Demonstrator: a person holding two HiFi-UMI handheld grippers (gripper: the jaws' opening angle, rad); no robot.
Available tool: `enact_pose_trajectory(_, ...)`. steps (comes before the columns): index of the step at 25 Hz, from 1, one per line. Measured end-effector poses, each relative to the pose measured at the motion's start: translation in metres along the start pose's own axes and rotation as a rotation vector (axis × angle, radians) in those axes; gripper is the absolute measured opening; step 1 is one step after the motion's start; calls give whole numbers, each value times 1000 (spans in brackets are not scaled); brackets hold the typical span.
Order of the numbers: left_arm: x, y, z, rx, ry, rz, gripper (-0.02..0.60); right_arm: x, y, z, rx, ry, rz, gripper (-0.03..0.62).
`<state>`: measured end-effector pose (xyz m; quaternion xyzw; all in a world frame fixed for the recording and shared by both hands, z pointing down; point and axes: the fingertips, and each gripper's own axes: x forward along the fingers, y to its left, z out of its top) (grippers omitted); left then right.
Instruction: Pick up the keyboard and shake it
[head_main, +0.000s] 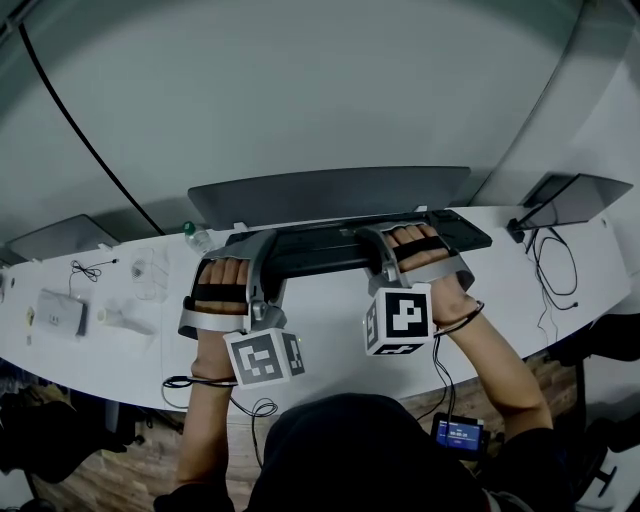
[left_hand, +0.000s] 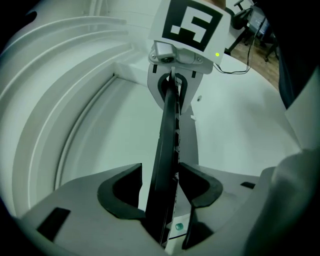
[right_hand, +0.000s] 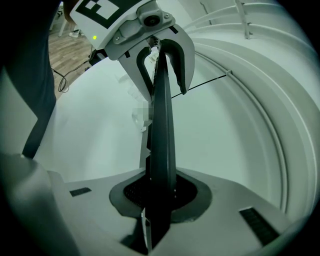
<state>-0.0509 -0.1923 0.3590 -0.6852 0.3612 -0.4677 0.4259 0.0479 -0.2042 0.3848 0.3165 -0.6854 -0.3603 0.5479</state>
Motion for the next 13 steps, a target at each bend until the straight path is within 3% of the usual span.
enact_pose_trajectory(13,4,-9,-5,41,22,-17,173,-1,-3,1,-12,30,-45,86)
